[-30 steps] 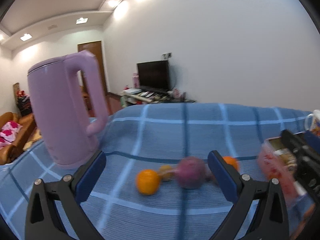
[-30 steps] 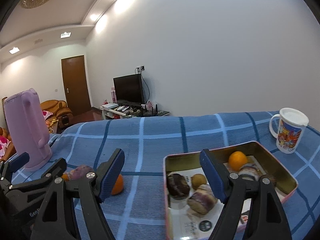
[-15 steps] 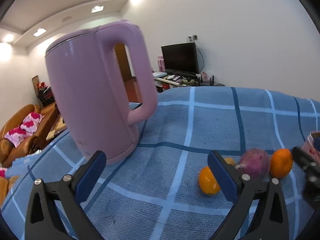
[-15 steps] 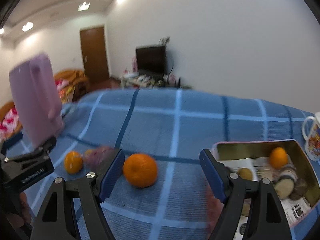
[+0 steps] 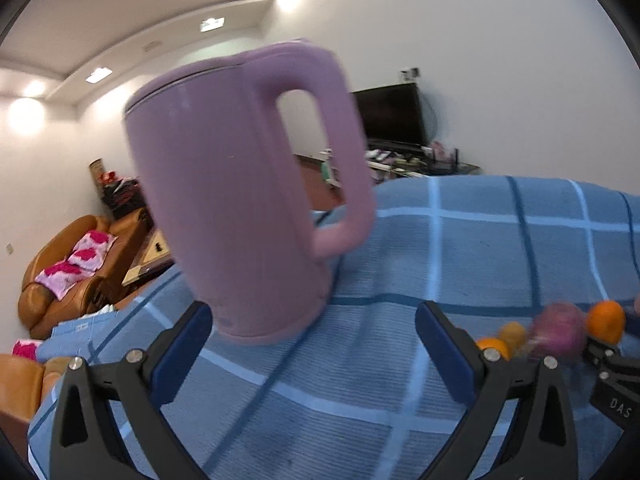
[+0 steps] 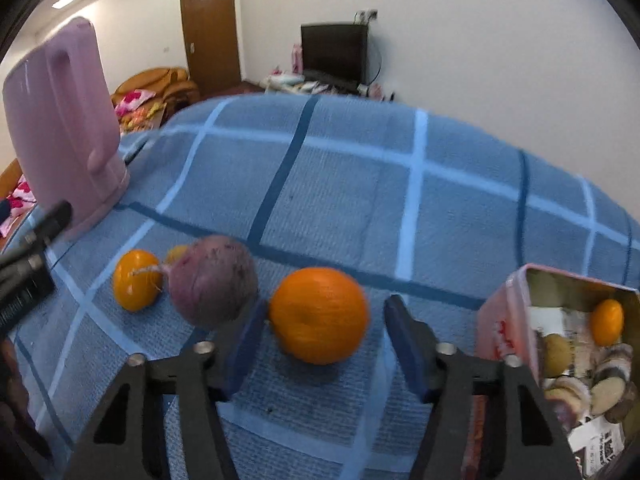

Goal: Organize fruits
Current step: 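Grasp a mandarin orange with right tool while left tool grasps the purple beet, then lift the orange with right tool while left tool lifts the purple beet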

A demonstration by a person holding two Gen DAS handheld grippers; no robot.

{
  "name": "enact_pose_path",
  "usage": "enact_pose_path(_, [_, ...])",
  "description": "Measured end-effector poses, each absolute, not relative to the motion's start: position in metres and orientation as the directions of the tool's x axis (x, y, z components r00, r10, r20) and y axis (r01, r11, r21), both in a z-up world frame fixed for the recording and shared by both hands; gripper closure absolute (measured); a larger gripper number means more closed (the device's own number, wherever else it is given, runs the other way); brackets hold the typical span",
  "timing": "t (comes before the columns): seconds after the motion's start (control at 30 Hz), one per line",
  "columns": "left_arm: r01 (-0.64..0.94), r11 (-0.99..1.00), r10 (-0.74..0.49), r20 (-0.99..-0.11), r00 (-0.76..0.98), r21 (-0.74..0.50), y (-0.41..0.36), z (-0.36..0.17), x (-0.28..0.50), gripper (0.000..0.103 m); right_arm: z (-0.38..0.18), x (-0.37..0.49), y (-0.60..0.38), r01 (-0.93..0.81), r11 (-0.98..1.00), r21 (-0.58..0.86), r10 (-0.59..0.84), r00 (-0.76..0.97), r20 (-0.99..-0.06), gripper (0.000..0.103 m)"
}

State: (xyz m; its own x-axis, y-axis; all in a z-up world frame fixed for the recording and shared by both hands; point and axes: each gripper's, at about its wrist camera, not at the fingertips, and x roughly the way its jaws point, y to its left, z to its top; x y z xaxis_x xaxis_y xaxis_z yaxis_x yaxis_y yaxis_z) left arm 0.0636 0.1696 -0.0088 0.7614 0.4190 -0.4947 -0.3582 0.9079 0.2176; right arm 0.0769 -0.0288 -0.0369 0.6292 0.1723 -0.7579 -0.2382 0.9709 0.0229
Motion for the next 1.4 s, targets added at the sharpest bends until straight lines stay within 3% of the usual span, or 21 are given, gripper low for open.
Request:
enact_pose_path(0.2, [-0.271, 0.954, 0.296, -0.518, 0.802, 0.124, 0.165, -0.01, 0.063, 0.0, -0.03, 0.073, -0.04, -0.226, 0.972, 0.063, 0.199, 0.651, -0.732, 0.053])
enact_pose_path(0.4, [-0.024, 0.998, 0.046, -0.481, 0.875, 0.053, 0.132, -0.004, 0.053, 0.0, -0.003, 0.031, -0.059, -0.219, 0.971, 0.098, 0.236, 0.8, -0.552, 0.053])
enact_pose_path(0.63, [0.149, 0.987, -0.101, -0.486, 0.868, 0.063, 0.096, -0.003, 0.05, 0.003, 0.006, -0.004, -0.083, -0.151, 0.984, 0.096, 0.178, 0.859, -0.48, 0.053])
enact_pose_path(0.77, [0.201, 0.977, -0.133, -0.548, 0.826, 0.065, 0.075, -0.013, 0.065, 0.018, 0.008, -0.011, -0.092, -0.123, 0.988, 0.09, 0.151, 0.871, -0.467, 0.053])
enact_pose_path(0.83, [0.231, 0.969, -0.136, -0.593, 0.794, 0.088, 0.061, -0.019, 0.072, 0.032, 0.008, -0.01, -0.095, -0.118, 0.988, 0.098, 0.151, 0.868, -0.473, 0.053])
enact_pose_path(0.97, [0.243, 0.957, -0.09, -0.639, 0.764, 0.156, 0.037, -0.028, 0.086, 0.034, 0.006, -0.007, -0.094, -0.122, 0.987, 0.105, 0.158, 0.863, -0.48, 0.053])
enact_pose_path(1.03, [0.249, 0.956, -0.075, -0.691, 0.719, 0.156, 0.032, -0.037, 0.096, 0.045, 0.005, -0.005, -0.093, -0.125, 0.987, 0.106, 0.161, 0.861, -0.483, 0.053])
enact_pose_path(1.1, [0.227, 0.964, -0.055, -0.725, 0.686, 0.142, 0.035, -0.043, 0.104, 0.045, 0.004, -0.003, -0.093, -0.128, 0.986, 0.109, 0.165, 0.855, -0.491, 0.053])
enact_pose_path(1.4, [0.221, 0.971, -0.093, -0.716, 0.692, 0.088, 0.042, -0.041, 0.101, 0.051, 0.004, -0.003, -0.094, -0.115, 0.987, 0.111, 0.154, 0.86, -0.487, 0.053])
